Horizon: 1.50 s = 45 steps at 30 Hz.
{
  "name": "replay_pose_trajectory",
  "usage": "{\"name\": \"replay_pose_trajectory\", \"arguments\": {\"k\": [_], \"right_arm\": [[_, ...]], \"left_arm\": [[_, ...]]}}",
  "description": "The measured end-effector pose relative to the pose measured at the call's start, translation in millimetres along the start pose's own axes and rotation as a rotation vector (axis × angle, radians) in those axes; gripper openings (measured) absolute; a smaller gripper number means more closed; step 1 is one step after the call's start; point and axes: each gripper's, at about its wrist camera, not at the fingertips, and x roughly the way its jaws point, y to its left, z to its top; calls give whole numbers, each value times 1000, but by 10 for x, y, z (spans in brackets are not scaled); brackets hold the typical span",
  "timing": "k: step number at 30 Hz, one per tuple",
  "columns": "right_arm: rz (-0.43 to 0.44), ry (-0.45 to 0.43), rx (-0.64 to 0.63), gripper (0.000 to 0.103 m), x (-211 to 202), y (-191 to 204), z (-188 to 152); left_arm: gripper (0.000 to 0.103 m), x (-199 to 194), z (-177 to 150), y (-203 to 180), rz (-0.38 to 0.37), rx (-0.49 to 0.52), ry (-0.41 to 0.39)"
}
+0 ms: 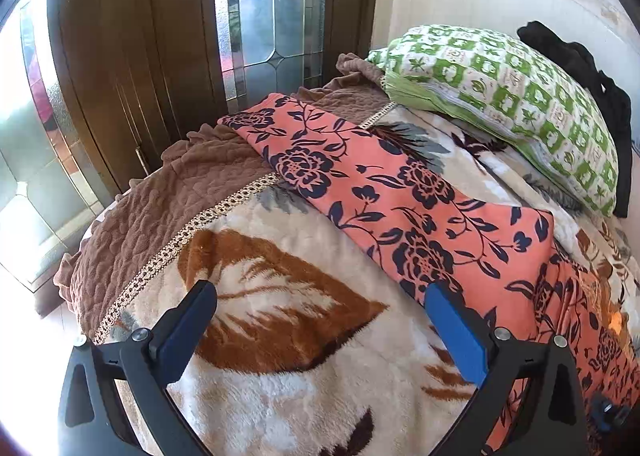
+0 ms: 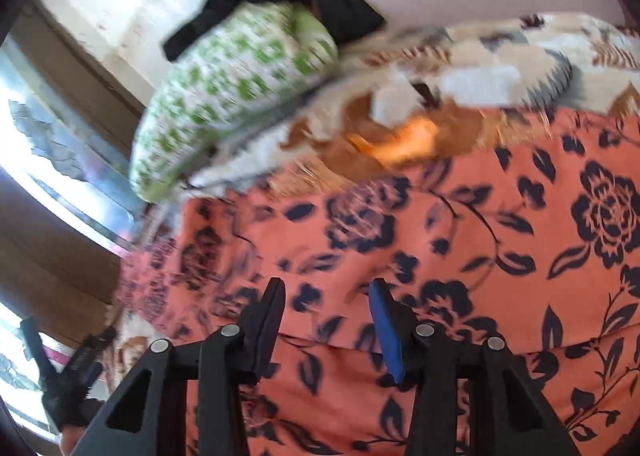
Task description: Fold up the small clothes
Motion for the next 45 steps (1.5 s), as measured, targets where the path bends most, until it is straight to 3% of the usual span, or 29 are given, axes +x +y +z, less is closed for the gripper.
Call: {"name": "replay_pose_trajectory", "arguments": {"k": [2, 4, 6, 10, 13, 18, 21, 23, 26, 28, 30, 32, 33, 35, 39, 45], "right_arm": [[-7, -49, -69, 32, -97, 31, -25], [71, -55, -70, 32, -308, -15, -73], [104, -118, -109, 35, -580, -52, -200], [77, -100, -222, 35, -790, -250, -517], [102, -98, -211, 35, -834, -419, -691], [143, -106, -201, 35, -808, -446, -616], [166, -114, -209, 35, -803, -420, -579], [174, -129, -214, 35, -824, -418, -559], [167, -142, -209, 35, -846, -450, -543], [169, -146, -204, 35, -858, -480, -531], [161, -155, -204, 35, -865, -503, -524], [156, -164, -204, 35, -873, -524, -513], [150, -172, -203, 35, -881, -535, -504], [145, -197, -191, 35, -917, -565, -478], [136, -269, -137, 35, -1050, -669, -395], [107, -367, 24, 35, -1290, -1032, -234]], "left_arm": [[103, 74, 65, 141, 6, -46, 14], [103, 124, 127, 318, 4, -114, 14], [103, 164, 190, 475, 9, -176, 6], [103, 315, 389, 705, -113, -264, 15], [103, 518, 633, 835, -143, -277, 45], [102, 863, 1049, 991, -222, -294, 110], [89, 1061, 1153, 1078, -272, -357, 155], [71, 1212, 1152, 1118, -299, -405, 209], [55, 1429, 1136, 1101, -319, -449, 272], [50, 1507, 1156, 1070, -322, -462, 266], [48, 1552, 1199, 1007, -312, -445, 248], [17, 1625, 1218, 985, -314, -444, 249], [10, 1665, 1219, 974, -316, -448, 263], [6, 1668, 1252, 925, -298, -433, 264], [5, 1259, 1422, 624, -294, -285, 148], [5, 104, 1546, -412, -412, 60, 5]]}}
